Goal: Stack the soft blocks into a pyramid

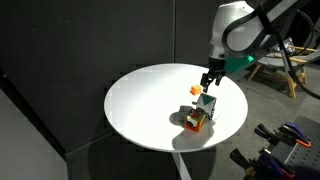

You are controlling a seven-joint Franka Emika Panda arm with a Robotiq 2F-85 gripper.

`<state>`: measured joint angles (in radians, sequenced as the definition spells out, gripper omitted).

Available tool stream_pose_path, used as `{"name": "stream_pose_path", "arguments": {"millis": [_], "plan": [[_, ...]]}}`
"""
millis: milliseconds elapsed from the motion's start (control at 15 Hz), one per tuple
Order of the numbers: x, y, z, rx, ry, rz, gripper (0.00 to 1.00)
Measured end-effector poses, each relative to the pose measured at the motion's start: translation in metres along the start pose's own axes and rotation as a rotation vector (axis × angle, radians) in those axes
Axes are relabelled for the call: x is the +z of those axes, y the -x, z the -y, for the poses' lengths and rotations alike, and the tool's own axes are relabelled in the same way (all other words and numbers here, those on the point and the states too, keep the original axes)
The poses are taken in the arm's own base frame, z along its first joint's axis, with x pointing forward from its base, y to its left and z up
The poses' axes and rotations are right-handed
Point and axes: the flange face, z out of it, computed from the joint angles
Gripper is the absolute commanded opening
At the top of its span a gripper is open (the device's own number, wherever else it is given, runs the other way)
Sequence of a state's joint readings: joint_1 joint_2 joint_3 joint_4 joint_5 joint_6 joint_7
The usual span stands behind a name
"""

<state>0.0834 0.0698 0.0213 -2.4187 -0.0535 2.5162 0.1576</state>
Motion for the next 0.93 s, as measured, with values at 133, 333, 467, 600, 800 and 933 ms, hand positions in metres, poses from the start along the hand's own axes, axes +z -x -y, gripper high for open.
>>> {"name": "stream_pose_path", "arguments": {"millis": [133, 333, 467, 600, 800, 933], "plan": [[-0.01, 0.004, -0.006, 0.03, -0.001, -0.015, 1.0], [-0.023, 0.017, -0.017, 0.048, 0.001, -0.025, 1.0], [-0.032, 0.03, -0.023, 0.051, 0.004, -0.018, 1.0], [-0.04, 0.045, -0.029, 0.033, 0.008, 0.0, 1.0], [-0.052, 0.067, -0.037, -0.007, 0.014, 0.034, 1.0], [-0.062, 0.079, -0.041, -0.037, 0.016, 0.053, 1.0]]}}
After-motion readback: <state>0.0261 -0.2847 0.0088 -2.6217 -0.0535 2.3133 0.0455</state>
